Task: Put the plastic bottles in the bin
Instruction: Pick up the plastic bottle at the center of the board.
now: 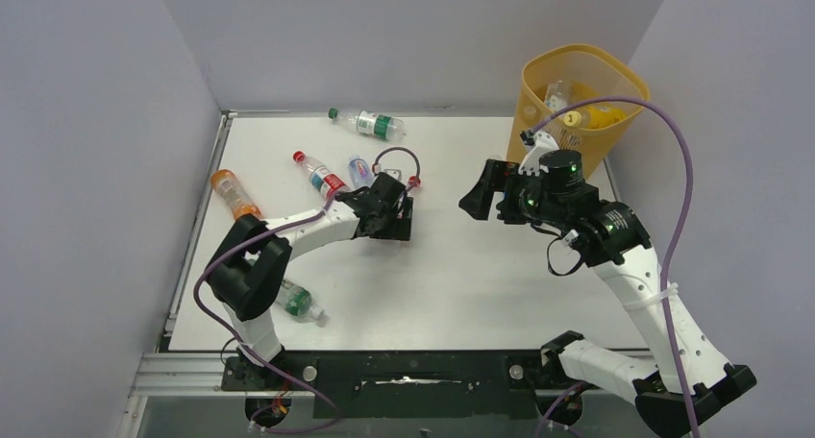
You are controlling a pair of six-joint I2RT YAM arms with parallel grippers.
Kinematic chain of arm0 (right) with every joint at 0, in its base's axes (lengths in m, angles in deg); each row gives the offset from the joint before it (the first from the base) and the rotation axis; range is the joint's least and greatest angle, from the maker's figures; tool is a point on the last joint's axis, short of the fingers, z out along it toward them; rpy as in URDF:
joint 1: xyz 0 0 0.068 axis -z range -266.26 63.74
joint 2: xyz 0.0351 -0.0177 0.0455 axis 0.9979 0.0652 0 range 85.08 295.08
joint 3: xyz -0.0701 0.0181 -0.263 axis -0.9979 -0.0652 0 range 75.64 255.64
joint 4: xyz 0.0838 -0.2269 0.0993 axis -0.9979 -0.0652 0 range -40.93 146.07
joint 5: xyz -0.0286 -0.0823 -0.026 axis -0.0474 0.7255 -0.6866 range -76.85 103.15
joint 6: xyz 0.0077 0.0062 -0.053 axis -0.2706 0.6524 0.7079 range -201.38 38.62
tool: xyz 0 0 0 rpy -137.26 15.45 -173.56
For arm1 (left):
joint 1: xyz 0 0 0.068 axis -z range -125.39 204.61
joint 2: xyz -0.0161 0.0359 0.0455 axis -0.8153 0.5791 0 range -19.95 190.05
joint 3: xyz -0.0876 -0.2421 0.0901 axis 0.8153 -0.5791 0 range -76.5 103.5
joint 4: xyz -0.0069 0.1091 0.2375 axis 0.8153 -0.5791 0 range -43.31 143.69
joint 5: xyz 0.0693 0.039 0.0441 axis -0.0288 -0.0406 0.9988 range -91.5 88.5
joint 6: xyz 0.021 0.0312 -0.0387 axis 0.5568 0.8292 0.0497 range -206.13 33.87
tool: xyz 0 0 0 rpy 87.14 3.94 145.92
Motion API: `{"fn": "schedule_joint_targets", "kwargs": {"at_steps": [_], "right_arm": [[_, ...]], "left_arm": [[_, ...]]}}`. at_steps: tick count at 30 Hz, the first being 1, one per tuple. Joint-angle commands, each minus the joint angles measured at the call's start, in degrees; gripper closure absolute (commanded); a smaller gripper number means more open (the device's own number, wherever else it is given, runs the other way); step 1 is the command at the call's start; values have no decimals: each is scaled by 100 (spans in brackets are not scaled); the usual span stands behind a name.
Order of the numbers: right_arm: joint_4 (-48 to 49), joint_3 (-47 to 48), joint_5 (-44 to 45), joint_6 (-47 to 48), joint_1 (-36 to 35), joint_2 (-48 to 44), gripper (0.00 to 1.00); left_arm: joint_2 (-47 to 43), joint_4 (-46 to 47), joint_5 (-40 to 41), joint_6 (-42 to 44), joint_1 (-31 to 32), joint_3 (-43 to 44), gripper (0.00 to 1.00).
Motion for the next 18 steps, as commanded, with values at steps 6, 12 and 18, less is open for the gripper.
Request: {"fn": "schedule_joint_targets", "kwargs": {"at_steps": [6, 12, 18], "right_arm": [[180, 34, 79, 42, -41, 54, 5], [196, 26, 125, 66, -39, 121, 5], [326, -9, 133, -26, -12, 242, 5]], "left_arm": [[99, 423, 119, 67, 29, -81, 42], [-402, 261, 45, -26, 67, -238, 53], [-1756, 71, -56, -188, 255, -629, 54]]}}
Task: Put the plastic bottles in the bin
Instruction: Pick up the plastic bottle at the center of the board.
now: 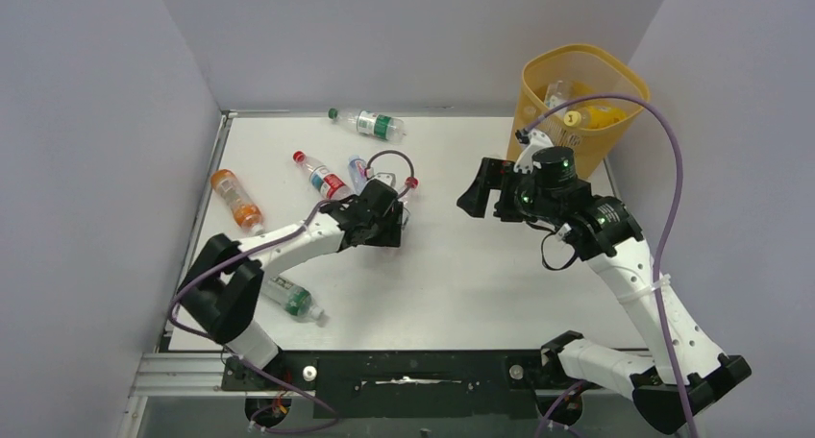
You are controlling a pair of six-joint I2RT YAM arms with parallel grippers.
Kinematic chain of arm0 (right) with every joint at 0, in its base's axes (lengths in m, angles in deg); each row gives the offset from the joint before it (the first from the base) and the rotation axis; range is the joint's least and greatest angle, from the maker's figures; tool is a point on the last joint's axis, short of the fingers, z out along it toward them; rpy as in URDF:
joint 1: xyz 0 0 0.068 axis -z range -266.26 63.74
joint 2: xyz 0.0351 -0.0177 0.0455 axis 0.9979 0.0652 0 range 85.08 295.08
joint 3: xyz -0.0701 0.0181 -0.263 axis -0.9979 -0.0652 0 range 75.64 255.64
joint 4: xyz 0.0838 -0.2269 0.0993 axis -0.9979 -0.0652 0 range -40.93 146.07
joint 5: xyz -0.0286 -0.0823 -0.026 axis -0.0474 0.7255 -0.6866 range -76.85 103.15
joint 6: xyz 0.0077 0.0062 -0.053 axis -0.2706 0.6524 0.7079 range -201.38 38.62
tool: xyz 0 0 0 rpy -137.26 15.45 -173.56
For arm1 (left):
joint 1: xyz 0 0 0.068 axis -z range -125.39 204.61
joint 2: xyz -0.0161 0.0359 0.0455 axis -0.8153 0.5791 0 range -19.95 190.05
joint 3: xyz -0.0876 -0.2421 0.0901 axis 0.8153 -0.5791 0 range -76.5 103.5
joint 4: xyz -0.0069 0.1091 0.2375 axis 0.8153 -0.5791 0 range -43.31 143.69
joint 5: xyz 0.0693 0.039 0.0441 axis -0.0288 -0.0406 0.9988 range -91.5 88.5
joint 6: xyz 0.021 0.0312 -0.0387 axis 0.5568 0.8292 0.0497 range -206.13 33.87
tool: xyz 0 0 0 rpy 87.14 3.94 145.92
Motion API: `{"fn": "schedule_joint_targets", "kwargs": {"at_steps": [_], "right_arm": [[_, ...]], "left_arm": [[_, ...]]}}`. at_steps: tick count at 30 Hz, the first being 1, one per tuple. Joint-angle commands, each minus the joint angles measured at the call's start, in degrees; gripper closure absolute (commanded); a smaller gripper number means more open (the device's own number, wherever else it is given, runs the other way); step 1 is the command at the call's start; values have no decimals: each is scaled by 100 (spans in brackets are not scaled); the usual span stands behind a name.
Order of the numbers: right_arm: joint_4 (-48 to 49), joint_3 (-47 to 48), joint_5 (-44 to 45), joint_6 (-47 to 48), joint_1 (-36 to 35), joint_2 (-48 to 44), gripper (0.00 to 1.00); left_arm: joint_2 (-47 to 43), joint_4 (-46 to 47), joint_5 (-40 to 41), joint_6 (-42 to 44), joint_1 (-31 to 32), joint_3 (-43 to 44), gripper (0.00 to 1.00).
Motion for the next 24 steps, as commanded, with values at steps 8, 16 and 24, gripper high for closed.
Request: {"fn": "schedule_joint_targets", "kwargs": {"at_steps": [8, 16, 24], "right_arm": [[1138, -176, -627, -357, 9, 228, 8], [2082, -148, -1124, -673, -14, 182, 7], [1741, 37, -743, -648, -14, 499, 7]], "left_arm": [[-2602, -55, -548, -458, 492, -432, 54], [-3235, 131, -785, -727, 878, -690, 55], [-3426, 358, -578, -1065, 1326, -764, 55]]}}
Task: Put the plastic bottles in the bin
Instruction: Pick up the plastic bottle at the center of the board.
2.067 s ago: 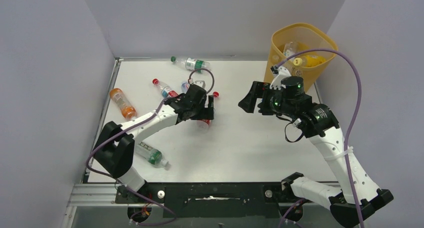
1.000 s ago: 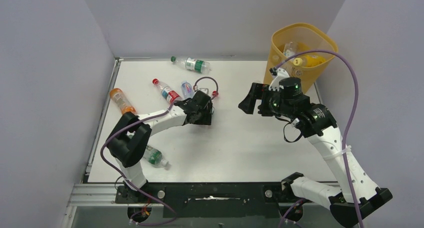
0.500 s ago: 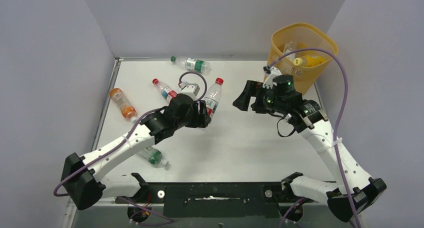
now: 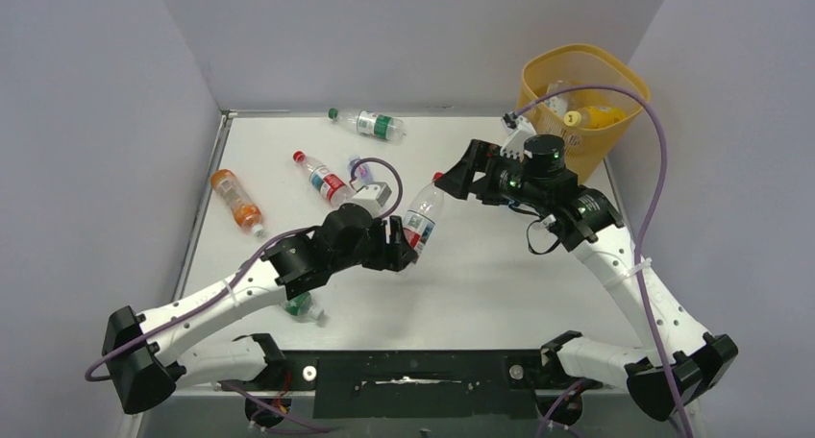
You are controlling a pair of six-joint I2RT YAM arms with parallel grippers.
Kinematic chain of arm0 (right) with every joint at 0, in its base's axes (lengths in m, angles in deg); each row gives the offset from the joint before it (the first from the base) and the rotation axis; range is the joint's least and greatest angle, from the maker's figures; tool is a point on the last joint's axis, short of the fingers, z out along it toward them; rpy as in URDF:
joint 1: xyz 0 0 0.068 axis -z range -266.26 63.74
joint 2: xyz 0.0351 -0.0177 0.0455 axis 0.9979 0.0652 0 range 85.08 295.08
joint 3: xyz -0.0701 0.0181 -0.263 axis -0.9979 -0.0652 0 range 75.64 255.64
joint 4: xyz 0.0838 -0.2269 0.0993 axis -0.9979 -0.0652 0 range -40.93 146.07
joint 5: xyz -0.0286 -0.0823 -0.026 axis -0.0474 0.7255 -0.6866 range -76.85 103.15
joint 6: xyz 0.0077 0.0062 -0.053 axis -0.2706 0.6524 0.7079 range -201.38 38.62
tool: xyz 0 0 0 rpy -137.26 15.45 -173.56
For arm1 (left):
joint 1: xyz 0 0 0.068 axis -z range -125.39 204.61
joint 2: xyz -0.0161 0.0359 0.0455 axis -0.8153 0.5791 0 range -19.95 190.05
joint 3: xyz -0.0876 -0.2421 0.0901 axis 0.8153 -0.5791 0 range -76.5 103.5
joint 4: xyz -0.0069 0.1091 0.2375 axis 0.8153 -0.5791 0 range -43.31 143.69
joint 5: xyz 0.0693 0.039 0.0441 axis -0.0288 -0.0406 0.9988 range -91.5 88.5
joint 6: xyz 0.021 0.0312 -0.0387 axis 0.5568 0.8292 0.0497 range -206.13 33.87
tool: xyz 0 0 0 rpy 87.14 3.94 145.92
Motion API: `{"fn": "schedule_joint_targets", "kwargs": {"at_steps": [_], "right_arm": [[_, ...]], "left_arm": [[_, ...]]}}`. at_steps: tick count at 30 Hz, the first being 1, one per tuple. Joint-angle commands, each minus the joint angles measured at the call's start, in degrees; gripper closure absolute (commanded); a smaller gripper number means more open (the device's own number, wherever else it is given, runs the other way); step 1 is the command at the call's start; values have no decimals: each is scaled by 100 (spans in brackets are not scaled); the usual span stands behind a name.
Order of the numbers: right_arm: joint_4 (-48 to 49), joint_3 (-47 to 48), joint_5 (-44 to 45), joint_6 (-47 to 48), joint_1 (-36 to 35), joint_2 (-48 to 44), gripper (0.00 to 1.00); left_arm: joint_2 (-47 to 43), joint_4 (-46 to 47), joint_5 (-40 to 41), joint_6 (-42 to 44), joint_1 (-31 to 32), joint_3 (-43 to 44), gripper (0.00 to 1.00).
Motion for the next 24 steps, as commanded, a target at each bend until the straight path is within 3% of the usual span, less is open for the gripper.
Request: {"fn": "schedule_joint_targets", "kwargs": {"at_steps": [1, 17, 24], "right_arm": [[32, 273, 253, -28, -27, 150, 7], [139, 270, 399, 11, -15, 348, 10], [226, 235, 335, -13, -18, 405, 28]], "left_arm": [[-324, 510, 133, -273, 237, 64, 55], [-316, 785, 394, -500, 778, 148, 55], [-246, 960, 494, -571, 939, 138, 56]]}}
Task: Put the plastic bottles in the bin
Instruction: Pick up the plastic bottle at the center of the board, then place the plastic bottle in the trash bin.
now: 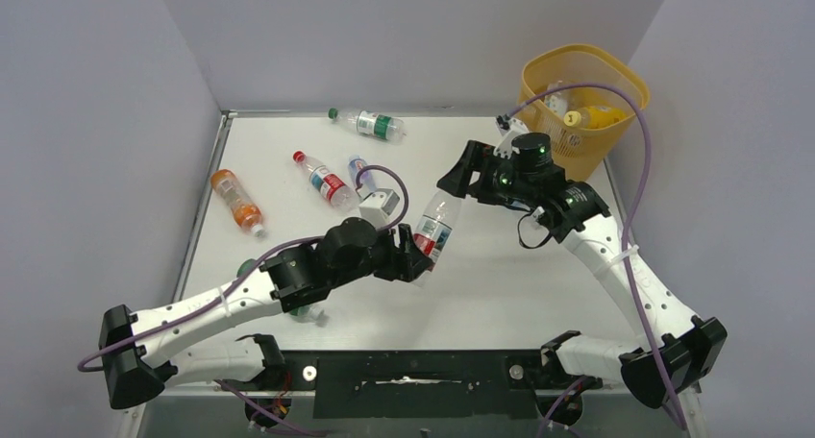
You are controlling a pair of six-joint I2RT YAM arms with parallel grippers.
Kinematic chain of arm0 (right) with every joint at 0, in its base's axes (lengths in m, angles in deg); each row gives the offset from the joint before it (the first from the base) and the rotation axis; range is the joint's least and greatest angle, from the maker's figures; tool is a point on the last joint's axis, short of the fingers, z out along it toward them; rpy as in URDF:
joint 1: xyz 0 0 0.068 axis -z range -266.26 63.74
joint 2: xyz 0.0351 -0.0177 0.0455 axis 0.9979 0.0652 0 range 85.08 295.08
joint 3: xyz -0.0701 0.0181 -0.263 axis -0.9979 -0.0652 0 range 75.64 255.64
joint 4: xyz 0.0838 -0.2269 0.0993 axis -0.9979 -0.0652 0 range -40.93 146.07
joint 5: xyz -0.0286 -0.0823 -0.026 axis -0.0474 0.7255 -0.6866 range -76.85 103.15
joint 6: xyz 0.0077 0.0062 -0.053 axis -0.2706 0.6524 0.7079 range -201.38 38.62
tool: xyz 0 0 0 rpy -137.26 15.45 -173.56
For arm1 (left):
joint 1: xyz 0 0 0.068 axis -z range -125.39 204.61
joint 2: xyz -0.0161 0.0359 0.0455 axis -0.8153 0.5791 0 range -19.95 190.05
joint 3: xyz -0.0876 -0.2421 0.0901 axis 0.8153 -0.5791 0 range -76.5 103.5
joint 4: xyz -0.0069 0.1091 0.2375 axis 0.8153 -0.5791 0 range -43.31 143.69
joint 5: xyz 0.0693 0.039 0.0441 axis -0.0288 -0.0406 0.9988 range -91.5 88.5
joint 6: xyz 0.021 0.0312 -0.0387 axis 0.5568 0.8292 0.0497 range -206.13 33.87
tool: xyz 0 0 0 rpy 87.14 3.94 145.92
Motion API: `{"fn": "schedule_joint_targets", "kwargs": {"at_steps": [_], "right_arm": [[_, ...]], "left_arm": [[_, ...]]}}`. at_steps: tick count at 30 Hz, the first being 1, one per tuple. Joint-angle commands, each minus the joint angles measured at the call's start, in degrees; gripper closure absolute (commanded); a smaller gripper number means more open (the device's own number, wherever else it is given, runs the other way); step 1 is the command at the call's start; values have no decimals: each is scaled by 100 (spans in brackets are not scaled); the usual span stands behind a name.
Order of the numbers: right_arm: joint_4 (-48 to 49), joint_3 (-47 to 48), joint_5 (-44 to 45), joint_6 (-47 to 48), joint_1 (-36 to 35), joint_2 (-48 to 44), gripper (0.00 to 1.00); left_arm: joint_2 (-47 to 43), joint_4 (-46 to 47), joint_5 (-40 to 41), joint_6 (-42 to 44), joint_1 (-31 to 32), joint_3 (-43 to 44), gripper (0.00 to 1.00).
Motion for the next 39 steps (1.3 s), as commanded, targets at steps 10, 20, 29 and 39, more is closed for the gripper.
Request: {"fn": "schedule_joint_targets", "kwargs": {"at_steps": [10, 20, 29, 39], "right_arm": [[371, 258, -96, -2, -20, -30, 74], [11, 674, 87, 257, 27, 57, 87], [-596, 1837, -156, 748, 917, 447, 89], [-571, 3737, -984, 831, 3019, 1124, 89]], "left_arm": [[216, 634, 201, -82, 252, 220, 56], [133, 74, 466, 52, 265, 631, 33], [-299, -879, 1003, 122, 253, 1239, 16], [-1100, -1150, 1340, -42, 228, 922, 15]]}}
